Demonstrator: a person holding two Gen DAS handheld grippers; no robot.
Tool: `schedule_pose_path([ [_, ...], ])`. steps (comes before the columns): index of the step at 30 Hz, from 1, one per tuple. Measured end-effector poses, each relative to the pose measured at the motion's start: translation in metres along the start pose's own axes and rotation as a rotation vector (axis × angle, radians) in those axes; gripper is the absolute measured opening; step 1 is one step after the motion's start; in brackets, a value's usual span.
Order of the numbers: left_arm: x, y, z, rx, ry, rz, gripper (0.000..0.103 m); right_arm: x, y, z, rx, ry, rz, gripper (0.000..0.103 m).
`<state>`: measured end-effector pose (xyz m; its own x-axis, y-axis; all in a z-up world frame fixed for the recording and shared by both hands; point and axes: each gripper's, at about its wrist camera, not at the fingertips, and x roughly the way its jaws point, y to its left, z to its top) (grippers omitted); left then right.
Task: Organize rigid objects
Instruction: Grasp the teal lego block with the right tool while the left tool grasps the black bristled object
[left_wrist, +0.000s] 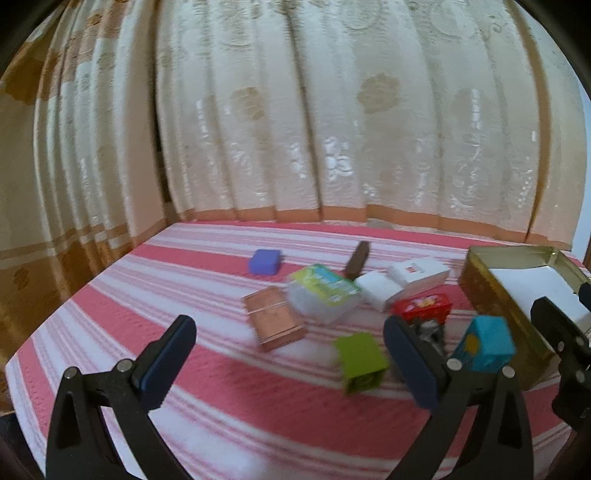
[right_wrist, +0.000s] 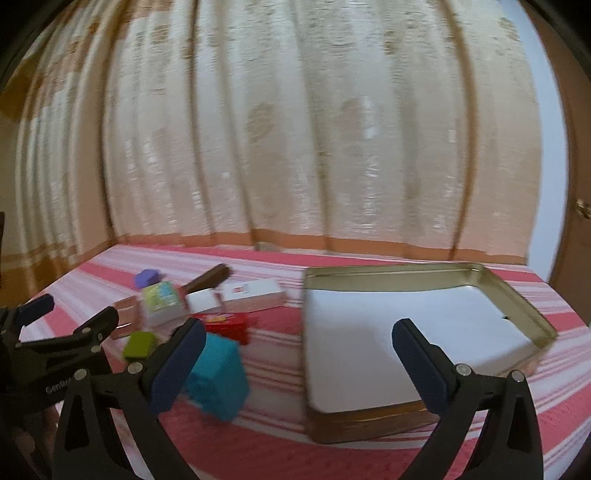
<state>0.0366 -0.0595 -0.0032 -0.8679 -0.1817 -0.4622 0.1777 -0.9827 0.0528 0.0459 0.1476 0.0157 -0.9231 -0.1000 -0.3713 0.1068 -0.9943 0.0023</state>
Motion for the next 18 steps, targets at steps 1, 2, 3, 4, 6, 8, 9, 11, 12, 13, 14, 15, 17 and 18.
schedule_pose_path([
  [1,0.0,0.005,-0.001,-0.006,0.007,0.006,0.103,0.001,0.005,0.0,-0.016,0.003,0.018,0.102],
  [2,0.0,0.009,-0.002,-0.012,0.014,0.01,0.103,0.002,0.008,0.0,-0.025,0.007,0.031,0.102],
  [3,0.0,0.013,-0.003,-0.016,0.021,0.013,0.102,0.004,0.009,-0.001,-0.027,0.012,0.044,0.102],
  [4,0.001,0.015,-0.003,-0.017,0.029,0.018,0.102,0.007,0.011,-0.001,-0.025,0.027,0.072,0.101],
  [6,0.002,0.018,-0.004,-0.019,0.044,0.02,0.102,0.011,0.012,-0.001,-0.019,0.06,0.114,0.095],
  [8,0.002,0.018,-0.005,-0.02,0.052,0.015,0.102,0.017,0.017,-0.002,-0.035,0.097,0.14,0.082],
  [9,0.001,0.018,-0.005,-0.019,0.053,0.017,0.101,0.019,0.019,-0.002,-0.046,0.114,0.148,0.08],
  [11,0.0,0.019,-0.006,-0.014,0.054,0.023,0.101,0.026,0.023,-0.002,-0.059,0.152,0.179,0.075],
  [12,0.0,0.018,-0.007,-0.01,0.057,0.028,0.101,0.029,0.025,-0.003,-0.063,0.169,0.195,0.073],
  [13,0.001,0.017,-0.006,-0.007,0.06,0.031,0.101,0.032,0.028,-0.003,-0.072,0.187,0.214,0.07],
  [14,0.001,0.016,-0.006,-0.001,0.064,0.034,0.101,0.035,0.03,-0.004,-0.084,0.202,0.224,0.067],
  [15,0.001,0.015,-0.007,0.002,0.066,0.036,0.101,0.038,0.033,-0.005,-0.097,0.218,0.224,0.067],
  [17,0.001,0.013,-0.008,0.009,0.072,0.036,0.101,0.046,0.037,-0.007,-0.114,0.261,0.216,0.063],
  [18,0.001,0.012,-0.008,0.012,0.074,0.035,0.101,0.049,0.037,-0.008,-0.113,0.281,0.22,0.06],
])
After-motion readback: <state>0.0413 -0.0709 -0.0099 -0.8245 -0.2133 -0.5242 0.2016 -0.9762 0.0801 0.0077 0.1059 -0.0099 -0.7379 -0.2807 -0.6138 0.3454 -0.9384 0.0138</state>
